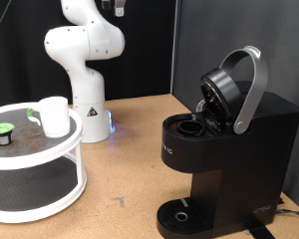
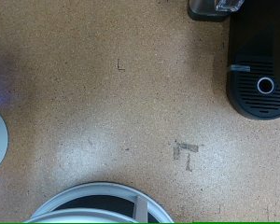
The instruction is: Make a cup of coffee with the keurig machine
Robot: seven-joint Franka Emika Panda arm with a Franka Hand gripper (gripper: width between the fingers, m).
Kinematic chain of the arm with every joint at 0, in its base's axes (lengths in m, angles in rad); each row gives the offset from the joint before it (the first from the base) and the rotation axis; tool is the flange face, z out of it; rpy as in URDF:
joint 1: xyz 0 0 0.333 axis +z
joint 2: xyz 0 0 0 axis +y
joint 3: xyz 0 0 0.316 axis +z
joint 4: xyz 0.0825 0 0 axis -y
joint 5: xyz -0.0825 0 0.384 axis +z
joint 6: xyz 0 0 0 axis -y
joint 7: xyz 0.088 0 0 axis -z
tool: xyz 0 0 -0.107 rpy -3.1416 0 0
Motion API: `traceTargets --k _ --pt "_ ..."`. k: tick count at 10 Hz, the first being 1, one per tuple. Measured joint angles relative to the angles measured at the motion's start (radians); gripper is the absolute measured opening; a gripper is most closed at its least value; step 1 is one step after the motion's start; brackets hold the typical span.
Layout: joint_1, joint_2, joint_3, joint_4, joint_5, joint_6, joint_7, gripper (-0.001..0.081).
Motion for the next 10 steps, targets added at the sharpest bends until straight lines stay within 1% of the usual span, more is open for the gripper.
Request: traceTargets --k 1,3,4,6,7,8,10 --pt "-0.002 -0.003 -0.011 -0.003 0.000 0.010 -0.014 0.0805" --pt "-0.010 -0.023 -0.080 -0.012 -0.006 0.014 -0.085 0.0805" --pt "-0.019 -0.036 -0.111 -0.014 -0.027 0.014 -0.113 0.0805" --pt "-0.048 -0.053 -0.157 -0.016 -0.099 0.009 -0.149 0.0805" --pt "-0.062 -0.056 -0.182 -0.015 -0.119 0.002 -0.170 0.0805" --pt "-0.067 -0.058 -0.197 -0.014 -0.122 0.000 -0.186 0.0805" --pt "-0.067 -0.058 -0.198 -0.017 -0.124 0.001 -0.190 0.0805"
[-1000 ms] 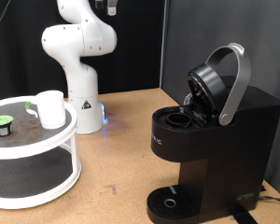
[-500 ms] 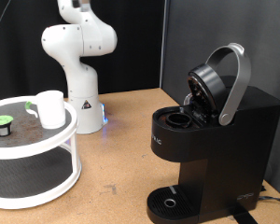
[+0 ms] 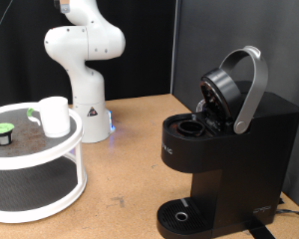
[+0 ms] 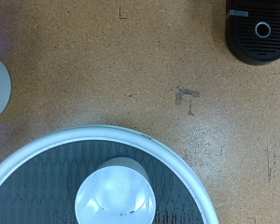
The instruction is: Make a cup of coffee with the keurig machine
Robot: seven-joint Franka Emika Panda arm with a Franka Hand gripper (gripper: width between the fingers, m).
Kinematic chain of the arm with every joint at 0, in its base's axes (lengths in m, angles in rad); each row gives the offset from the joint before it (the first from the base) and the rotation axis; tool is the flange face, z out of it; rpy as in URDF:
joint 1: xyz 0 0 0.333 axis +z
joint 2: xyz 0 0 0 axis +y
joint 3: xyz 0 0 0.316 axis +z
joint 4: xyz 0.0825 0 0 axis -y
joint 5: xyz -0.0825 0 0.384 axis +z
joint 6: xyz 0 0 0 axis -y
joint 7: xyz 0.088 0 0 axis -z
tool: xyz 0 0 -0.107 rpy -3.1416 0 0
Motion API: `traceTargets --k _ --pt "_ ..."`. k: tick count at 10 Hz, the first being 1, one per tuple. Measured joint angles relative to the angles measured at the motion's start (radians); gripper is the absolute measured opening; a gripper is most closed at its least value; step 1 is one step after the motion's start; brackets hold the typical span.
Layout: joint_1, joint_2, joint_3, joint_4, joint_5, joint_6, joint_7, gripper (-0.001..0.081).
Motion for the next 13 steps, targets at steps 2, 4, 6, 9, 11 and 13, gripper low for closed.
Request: traceTargets --k 2,4,6,9,11,13 --pt "-0.012 0.000 -0.044 -0.008 -0.040 0.006 -0.051 0.0805" --pt "-0.026 0.000 -0.107 -0.009 -0.094 0.007 -0.123 0.0805" --pt "-0.034 -0.001 -0.162 -0.008 -0.112 0.030 -0.178 0.0805" --pt "-0.035 -0.001 -0.167 -0.010 -0.121 0.016 -0.180 0.0805" --pt "-0.041 -0.001 -0.195 -0.009 -0.161 0.017 -0.196 0.0805" --pt "-0.043 0.002 -0.224 -0.004 -0.165 0.010 -0.206 0.0805"
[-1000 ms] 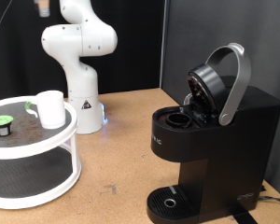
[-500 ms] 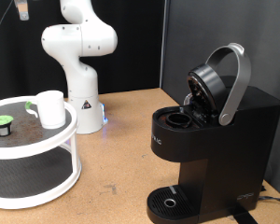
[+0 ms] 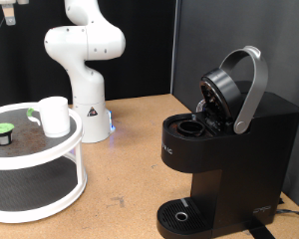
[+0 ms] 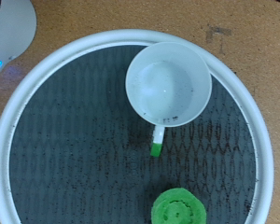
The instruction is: Make a cup of coffee with the keurig machine
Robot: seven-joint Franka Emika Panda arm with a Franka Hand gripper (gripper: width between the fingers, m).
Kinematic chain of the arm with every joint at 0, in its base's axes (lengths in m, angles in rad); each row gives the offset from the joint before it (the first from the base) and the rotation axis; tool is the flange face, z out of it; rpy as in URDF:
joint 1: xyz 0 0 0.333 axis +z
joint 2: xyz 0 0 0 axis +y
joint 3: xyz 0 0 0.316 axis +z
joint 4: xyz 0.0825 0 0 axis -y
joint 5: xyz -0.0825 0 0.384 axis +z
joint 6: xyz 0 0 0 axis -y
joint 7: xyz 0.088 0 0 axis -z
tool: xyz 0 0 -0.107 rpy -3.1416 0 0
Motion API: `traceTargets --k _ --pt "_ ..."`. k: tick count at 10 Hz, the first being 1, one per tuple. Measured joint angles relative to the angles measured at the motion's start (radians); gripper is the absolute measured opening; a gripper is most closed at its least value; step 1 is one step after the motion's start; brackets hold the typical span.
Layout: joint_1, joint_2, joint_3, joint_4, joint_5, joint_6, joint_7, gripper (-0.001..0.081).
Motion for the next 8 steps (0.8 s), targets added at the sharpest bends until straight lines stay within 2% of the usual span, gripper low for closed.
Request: traceTargets --k 2,5,6,8 --pt "0.001 0.014 -0.003 0.007 0.000 -0.008 -0.010 0.0805" --pt "0.031 0.029 -0.028 -0.037 -0.052 -0.002 -0.228 0.0805" --pt "0.044 0.048 -0.040 -0.062 -0.076 0.047 -0.274 0.0805" --pt "0.050 0.084 -0.048 -0.105 -0.114 0.161 -0.287 0.0805"
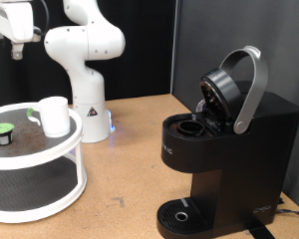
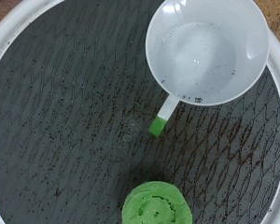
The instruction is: Make a cup of coffee with the keurig machine
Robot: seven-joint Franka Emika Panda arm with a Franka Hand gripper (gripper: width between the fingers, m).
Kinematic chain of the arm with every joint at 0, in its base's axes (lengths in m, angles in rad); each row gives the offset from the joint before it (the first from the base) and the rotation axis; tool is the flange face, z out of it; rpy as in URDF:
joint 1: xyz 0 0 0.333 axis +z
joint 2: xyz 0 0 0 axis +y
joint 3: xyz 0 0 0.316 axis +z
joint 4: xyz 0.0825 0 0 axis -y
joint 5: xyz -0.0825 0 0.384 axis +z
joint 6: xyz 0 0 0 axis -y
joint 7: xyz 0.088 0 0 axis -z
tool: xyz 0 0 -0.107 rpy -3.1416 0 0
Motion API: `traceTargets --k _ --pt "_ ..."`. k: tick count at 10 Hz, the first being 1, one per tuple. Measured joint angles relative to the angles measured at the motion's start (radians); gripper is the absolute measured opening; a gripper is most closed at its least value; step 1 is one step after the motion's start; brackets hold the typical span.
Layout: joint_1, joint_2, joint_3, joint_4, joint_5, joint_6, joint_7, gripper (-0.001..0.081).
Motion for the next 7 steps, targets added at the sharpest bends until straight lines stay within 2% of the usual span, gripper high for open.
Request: traceTargets --k 1,2,4,5,7 --pt "-0.001 0.000 0.000 0.000 0.004 -0.006 0.001 0.0805" --pt "0.005 -0.004 -0.016 0.000 0.034 -0.004 -0.055 0.0805" --pt "0.044 -0.017 -0.101 -0.001 0.066 -0.001 -0.272 0.0805" --pt "0.062 -0.012 -0.135 -0.007 0.055 0.011 -0.344 0.0805" --pt "0.066 0.030 -0.168 -0.045 -0.007 0.116 -0.354 0.0805"
